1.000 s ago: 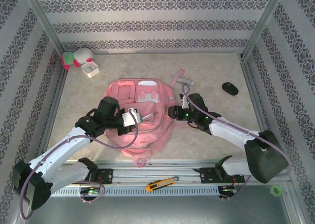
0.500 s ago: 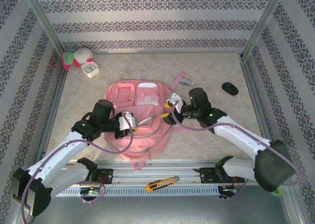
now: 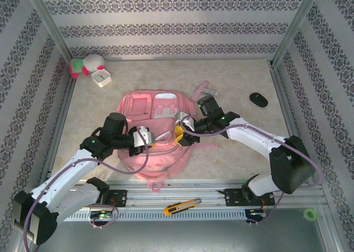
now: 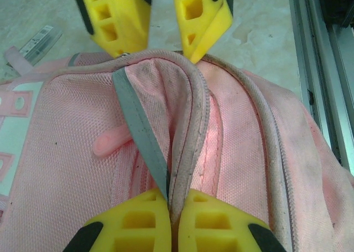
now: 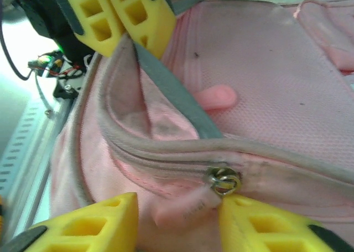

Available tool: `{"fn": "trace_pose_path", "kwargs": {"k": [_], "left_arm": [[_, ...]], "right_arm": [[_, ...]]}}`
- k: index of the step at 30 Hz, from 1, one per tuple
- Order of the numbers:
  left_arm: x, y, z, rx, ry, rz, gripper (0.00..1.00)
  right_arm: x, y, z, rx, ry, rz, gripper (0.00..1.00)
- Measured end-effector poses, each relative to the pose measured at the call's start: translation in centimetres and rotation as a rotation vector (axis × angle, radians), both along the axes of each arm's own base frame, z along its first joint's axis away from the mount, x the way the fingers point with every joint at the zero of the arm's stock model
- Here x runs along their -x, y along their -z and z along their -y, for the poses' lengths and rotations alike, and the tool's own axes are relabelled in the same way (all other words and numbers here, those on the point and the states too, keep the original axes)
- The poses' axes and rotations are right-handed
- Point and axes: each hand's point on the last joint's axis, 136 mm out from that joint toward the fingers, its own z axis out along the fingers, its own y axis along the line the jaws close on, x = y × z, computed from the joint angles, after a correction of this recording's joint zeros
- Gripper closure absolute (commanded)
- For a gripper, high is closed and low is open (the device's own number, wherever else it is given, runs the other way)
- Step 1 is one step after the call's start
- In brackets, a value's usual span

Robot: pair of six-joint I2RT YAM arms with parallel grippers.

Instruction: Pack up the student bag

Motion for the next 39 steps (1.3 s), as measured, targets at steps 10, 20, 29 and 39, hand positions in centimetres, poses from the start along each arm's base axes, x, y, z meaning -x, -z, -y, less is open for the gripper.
{"fn": "trace_pose_path", "kwargs": {"k": [10,20,29,39], "left_arm": [[-0.2,-0.2,0.1,0.011,-0.001,0.007,1.0],[-0.2,0.3,-0.1,0.011,-0.015,-0.01,1.0],[-1.3,0.4,0.1,0.011,-0.079,-0.045,1.0],[-1.5,0.1,0.4,0.014,-0.089,-0.057,1.0]], "right_arm": [[-0.4,0.2,-0.6,0.022,0.037,-0.122,0.5],[-0.8,1.1,-0.4,0.063,0.119,-0.308,1.0],[-1.1,0.0,0.2,0.085,0.218,-0.247,1.0],[-1.1,-0.2,0.5,0.109,0.293,-0.214,0.88]]}}
